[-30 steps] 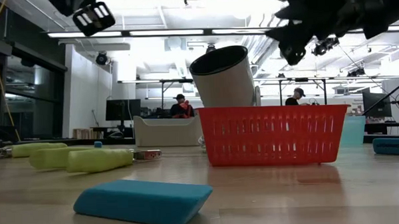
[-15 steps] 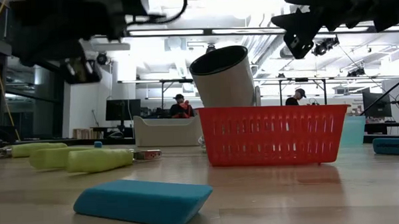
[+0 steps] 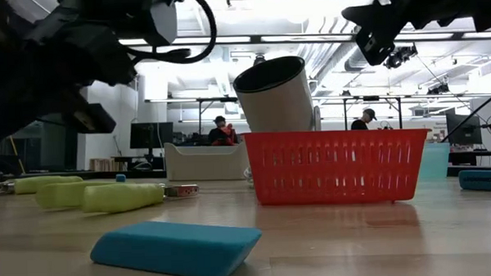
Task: Pick & Place School Supplies
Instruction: Put the yellow crayon box into the green bin
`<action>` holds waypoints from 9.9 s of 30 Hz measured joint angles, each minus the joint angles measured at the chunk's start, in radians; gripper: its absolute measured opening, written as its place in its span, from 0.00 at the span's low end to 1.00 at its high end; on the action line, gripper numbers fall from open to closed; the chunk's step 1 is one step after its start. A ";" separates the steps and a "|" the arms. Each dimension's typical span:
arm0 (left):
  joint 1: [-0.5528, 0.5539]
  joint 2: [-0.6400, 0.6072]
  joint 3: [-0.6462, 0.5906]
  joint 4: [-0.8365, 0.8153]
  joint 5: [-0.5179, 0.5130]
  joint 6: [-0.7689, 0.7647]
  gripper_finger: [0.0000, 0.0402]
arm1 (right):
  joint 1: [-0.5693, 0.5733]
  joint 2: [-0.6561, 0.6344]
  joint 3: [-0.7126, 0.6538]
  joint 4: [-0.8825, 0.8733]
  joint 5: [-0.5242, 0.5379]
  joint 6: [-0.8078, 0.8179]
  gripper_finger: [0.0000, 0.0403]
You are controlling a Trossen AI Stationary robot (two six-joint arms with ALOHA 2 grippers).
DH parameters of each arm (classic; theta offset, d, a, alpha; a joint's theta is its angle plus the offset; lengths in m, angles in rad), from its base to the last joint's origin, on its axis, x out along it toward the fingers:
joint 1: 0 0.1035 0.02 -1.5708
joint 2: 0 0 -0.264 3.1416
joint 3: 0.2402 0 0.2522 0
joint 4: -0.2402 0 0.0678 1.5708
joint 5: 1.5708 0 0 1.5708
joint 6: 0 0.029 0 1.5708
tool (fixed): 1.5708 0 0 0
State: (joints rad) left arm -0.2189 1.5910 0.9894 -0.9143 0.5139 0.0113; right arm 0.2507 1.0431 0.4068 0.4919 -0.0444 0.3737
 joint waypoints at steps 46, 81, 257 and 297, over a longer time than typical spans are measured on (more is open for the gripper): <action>0.048 0.014 -0.116 0.210 0.183 0.026 0.20 | 0.078 0.000 0.000 0.021 0.047 0.026 0.39; -0.009 0.151 -0.148 0.266 0.218 0.072 0.26 | 0.097 0.000 0.000 0.025 0.067 0.067 0.39; 0.050 -0.281 -0.146 1.407 -0.918 0.471 0.00 | -0.022 0.146 0.083 0.406 0.379 -0.495 0.48; 0.074 -0.278 -0.146 1.507 -0.902 0.519 0.00 | -0.022 0.269 0.247 0.262 0.451 -0.571 0.48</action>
State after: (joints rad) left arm -0.1448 1.3128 0.8429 0.5928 -0.3882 0.5303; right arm 0.2291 1.3119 0.6539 0.7536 0.4063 -0.1970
